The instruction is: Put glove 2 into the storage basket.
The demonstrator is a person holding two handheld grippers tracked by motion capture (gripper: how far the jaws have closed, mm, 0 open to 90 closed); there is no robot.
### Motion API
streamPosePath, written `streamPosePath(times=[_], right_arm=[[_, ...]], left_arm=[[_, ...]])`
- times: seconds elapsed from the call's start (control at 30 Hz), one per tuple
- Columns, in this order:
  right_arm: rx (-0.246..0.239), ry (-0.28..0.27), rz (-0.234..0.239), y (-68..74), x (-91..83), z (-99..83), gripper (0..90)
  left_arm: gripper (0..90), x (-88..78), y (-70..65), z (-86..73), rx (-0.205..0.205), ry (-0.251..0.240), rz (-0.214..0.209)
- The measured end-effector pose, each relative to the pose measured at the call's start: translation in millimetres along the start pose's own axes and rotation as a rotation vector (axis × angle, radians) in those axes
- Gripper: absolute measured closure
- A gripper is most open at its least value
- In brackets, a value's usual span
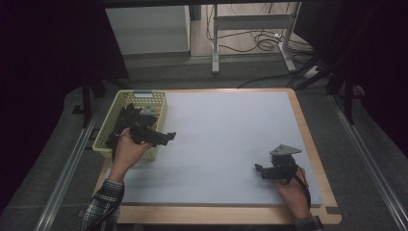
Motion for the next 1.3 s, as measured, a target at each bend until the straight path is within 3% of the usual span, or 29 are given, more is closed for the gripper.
streamPosePath(times=[0.47, 1.3], right_arm=[[0.0, -0.001, 0.0, 0.2, -0.1, 0.0, 14.9], [0.0, 0.0, 0.001, 0.5, -0.2, 0.1, 14.9]], left_arm=[[4.6, 23.6, -35.5, 10.5, 0.054, -0.013, -0.082], [4.7, 60.2, -90.3, 1.8, 0.098, -0.026, -0.187]])
Point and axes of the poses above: each handheld gripper's, and its own axes: x roughly forward along the jaws, z roughly out of its top, y roughly to its left, the point moved 7 cm from there along x, roughly forward along the jaws, and after that the axes turned 1 degree about x, right-handed, at the moved point
